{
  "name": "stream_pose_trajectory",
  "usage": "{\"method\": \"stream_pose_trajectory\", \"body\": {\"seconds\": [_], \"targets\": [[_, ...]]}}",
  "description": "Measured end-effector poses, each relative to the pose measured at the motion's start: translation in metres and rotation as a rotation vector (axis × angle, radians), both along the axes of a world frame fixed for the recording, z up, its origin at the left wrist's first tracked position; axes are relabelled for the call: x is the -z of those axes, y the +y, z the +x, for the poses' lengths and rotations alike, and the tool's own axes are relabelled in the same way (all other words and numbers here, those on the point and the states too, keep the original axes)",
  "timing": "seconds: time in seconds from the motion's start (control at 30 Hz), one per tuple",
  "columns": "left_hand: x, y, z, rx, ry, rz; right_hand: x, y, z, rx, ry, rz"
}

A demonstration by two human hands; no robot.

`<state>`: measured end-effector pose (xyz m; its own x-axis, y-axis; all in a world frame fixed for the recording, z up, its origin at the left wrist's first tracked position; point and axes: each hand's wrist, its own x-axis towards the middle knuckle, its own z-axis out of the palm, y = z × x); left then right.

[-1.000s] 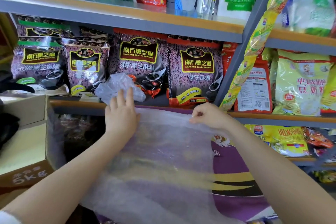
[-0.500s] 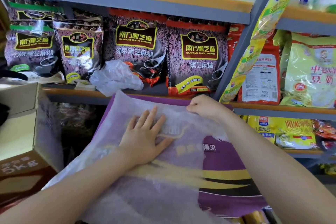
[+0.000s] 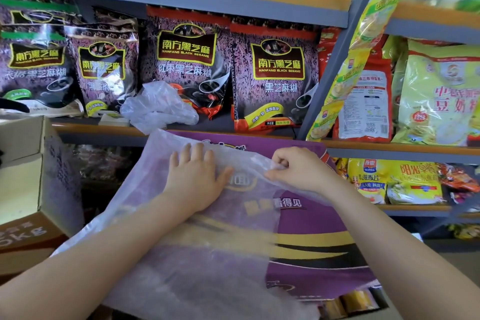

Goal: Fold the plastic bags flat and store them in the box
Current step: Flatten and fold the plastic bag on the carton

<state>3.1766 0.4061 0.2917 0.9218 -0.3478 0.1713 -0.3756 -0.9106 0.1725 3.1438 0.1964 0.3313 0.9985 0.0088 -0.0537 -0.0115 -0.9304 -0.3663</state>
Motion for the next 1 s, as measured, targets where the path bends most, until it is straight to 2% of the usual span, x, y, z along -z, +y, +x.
{"method": "stream_pose_trajectory", "body": {"seconds": [0.07,0.13,0.3,0.4,0.47,0.57,0.73,0.8,0.93,1.0], "targets": [[0.002,-0.020,-0.001,0.073,-0.033,-0.134,0.004,0.001,-0.005,-0.006,0.014,0.012],[0.003,-0.035,-0.003,0.121,0.021,-0.209,0.008,-0.001,-0.008,0.006,0.008,-0.001],[0.016,-0.037,0.000,0.118,0.102,0.022,0.005,-0.034,-0.017,-0.033,0.104,-0.081],[0.016,-0.034,0.003,0.102,0.137,0.082,-0.002,-0.059,-0.026,-0.048,0.115,-0.110],[0.014,-0.036,0.002,0.107,0.132,0.075,-0.006,-0.071,-0.035,-0.001,0.056,0.025],[0.016,-0.036,0.000,0.127,0.092,0.023,-0.007,-0.081,-0.046,0.068,-0.022,0.346],[0.015,-0.032,0.001,0.272,-0.087,-0.147,0.005,-0.085,-0.060,0.187,-0.101,0.745],[0.014,-0.031,0.000,0.340,-0.104,-0.171,0.010,-0.089,-0.063,0.181,-0.069,0.680],[0.015,-0.030,0.003,0.334,0.092,-0.135,0.011,-0.095,-0.066,0.009,0.017,0.278],[0.010,-0.033,0.004,0.318,0.123,-0.143,0.008,-0.097,-0.066,-0.057,0.016,0.152]]}}
